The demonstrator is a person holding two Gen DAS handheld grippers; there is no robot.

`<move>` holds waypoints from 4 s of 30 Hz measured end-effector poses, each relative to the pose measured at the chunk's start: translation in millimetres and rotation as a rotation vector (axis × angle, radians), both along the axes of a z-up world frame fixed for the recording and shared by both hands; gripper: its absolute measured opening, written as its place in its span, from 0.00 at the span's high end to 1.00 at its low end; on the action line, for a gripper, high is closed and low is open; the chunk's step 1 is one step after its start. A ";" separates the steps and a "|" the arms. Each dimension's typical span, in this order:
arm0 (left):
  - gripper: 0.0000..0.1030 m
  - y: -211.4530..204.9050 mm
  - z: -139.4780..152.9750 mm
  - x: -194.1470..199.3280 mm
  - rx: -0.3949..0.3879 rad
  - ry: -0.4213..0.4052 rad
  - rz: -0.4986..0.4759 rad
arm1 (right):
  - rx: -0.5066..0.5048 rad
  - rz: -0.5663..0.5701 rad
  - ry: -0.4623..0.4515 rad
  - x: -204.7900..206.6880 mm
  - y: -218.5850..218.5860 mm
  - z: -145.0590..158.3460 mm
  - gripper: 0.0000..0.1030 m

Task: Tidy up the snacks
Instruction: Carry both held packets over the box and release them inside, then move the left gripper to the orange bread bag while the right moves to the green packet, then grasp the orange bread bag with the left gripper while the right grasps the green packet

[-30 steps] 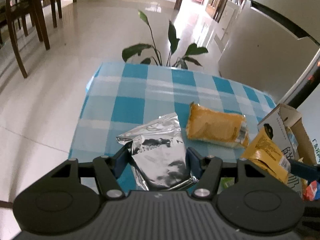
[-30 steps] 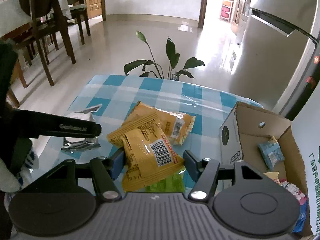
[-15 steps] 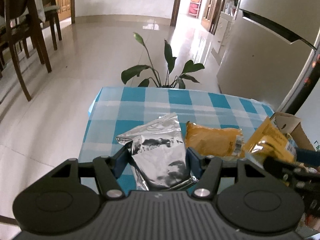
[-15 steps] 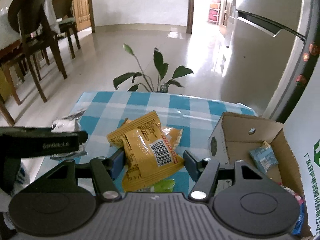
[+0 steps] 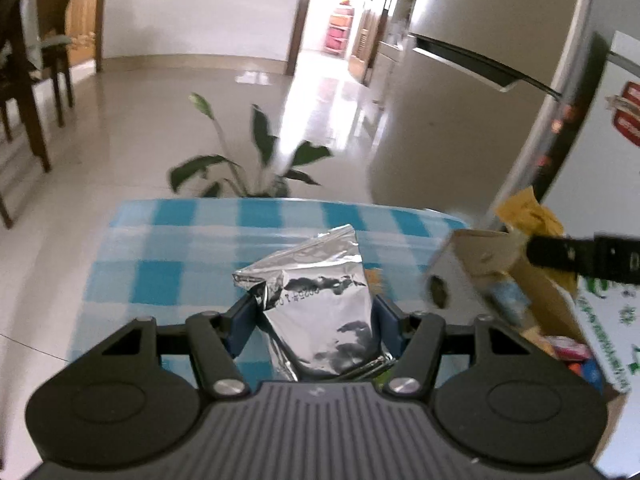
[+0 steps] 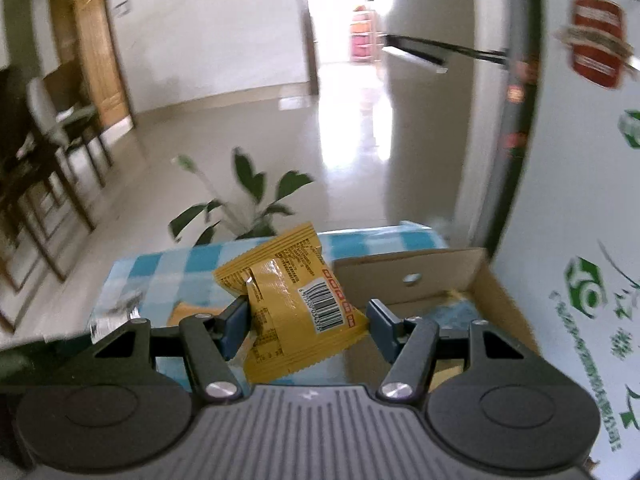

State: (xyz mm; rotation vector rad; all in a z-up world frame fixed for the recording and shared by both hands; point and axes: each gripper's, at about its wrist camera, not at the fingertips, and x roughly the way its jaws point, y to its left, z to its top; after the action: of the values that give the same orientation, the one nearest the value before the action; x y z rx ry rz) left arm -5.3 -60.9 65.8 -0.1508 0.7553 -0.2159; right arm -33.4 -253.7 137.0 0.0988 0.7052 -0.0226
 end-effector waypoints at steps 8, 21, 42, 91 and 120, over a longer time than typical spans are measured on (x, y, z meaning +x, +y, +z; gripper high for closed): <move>0.40 -66.5 12.0 -2.3 -0.071 -0.017 -0.122 | 0.045 -0.122 -0.037 -10.8 -52.7 8.8 0.34; 0.39 -142.7 8.0 -0.5 -0.146 0.007 -0.288 | 0.085 -0.278 0.001 -18.2 -94.0 -0.3 0.34; 0.14 -83.6 29.0 16.3 -0.069 -0.032 -0.222 | 0.133 -0.253 -0.019 -17.6 -85.5 -1.1 0.19; 0.13 -19.3 -73.5 99.1 0.300 -0.067 -0.745 | -0.124 0.269 0.351 10.1 74.8 -105.5 0.19; 0.21 12.6 -71.1 101.4 0.165 0.083 -0.552 | -0.131 0.261 0.420 31.0 80.4 -134.7 0.19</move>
State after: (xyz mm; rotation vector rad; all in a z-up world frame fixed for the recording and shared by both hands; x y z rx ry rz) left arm 96.2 -48.3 -5.3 0.2122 0.8827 -0.6722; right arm -2.4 -173.3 2.3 -0.1284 1.1296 0.1650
